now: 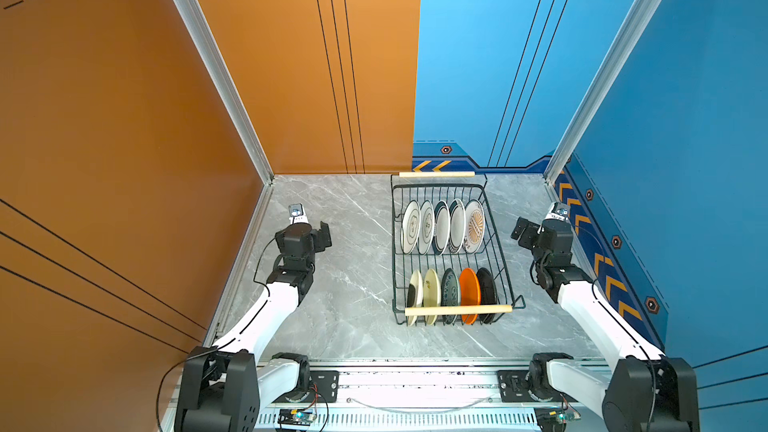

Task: Unload the plates from the dish rack
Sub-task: 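Reach both grippers forward to the sides of the wire dish rack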

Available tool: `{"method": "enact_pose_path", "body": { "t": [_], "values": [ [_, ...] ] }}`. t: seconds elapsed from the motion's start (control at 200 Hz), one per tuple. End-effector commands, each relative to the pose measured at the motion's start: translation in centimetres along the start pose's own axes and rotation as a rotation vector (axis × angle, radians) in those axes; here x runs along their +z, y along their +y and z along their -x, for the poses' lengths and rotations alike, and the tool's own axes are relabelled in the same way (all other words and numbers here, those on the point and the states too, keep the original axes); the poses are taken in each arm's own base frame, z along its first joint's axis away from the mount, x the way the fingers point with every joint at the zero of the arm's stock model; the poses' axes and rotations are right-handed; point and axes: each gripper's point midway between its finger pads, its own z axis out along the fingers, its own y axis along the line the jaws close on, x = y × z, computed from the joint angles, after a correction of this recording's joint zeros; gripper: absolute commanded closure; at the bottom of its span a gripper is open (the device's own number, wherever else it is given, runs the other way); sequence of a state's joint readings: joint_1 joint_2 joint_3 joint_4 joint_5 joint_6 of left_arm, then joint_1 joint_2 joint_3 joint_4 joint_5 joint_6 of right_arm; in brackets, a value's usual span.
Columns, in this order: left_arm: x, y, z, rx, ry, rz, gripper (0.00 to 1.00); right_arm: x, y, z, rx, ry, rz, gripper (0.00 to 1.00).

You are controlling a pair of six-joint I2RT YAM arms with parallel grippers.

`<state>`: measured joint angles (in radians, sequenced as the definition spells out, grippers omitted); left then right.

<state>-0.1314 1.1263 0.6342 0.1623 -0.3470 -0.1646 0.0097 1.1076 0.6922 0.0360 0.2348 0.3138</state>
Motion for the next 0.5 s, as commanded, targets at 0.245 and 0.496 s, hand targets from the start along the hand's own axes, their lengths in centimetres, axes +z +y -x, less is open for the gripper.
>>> {"method": "enact_pose_path", "body": {
  "t": [0.245, 0.496],
  "values": [
    [-2.4, -5.8, -2.8, -0.150, 0.381, -0.193, 0.02, -2.2, 5.1, -2.9, 0.145, 0.448, 0.206, 0.00],
    [-3.9, -12.8, -1.5, -0.124, 0.431, -0.399, 0.02, -0.9, 9.3, -3.2, 0.141, 0.581, 0.305, 0.00]
  ]
}}
